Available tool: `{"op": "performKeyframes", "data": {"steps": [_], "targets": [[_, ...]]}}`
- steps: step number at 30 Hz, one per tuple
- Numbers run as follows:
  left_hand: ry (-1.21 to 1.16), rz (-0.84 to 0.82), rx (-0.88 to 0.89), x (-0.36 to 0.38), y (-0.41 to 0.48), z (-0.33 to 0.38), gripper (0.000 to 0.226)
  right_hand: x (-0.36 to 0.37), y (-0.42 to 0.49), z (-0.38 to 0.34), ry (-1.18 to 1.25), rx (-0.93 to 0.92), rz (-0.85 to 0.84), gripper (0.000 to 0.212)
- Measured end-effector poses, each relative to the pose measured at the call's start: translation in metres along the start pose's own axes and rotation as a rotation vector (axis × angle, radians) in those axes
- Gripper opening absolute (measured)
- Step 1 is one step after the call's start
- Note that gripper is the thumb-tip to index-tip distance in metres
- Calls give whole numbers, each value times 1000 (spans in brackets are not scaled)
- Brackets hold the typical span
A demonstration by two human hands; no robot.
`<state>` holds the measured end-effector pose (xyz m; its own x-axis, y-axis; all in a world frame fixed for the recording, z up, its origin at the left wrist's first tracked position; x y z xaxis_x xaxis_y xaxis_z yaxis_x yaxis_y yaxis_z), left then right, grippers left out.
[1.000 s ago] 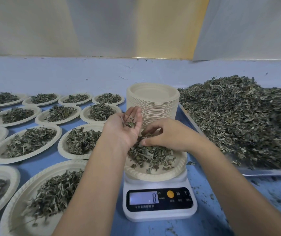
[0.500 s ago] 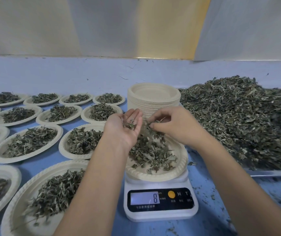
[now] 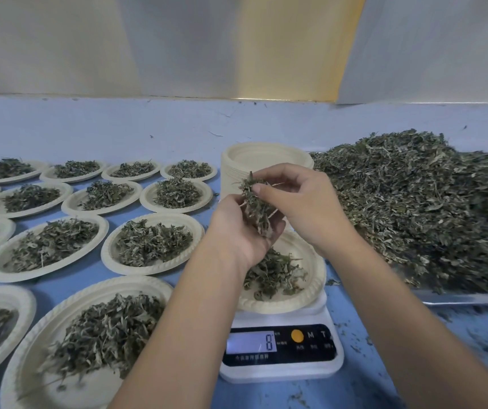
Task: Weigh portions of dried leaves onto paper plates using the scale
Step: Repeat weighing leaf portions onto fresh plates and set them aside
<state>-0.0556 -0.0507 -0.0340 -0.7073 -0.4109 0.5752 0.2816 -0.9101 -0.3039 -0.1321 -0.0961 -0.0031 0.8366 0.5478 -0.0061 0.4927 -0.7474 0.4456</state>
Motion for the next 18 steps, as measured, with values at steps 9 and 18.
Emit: {"op": "performKeyframes", "data": {"steps": [9, 18], "targets": [[11, 45, 47, -3, -1, 3, 41, 8, -6, -2, -350, -88, -57, 17], [64, 67, 98, -3, -1, 5, 32, 10, -6, -2, -396, -81, -71, 17]]}}
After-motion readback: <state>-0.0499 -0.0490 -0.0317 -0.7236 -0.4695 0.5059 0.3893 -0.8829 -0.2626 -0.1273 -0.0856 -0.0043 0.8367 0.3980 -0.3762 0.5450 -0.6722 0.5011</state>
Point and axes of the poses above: each hand's wrist, its own y-axis towards the middle knuckle, its own x-axis out of the palm, z = x × y, the point moved 4 cm from there along y, towards the middle knuckle, and after that the axes turned 12 degrees about y, right-handed, at the moved point
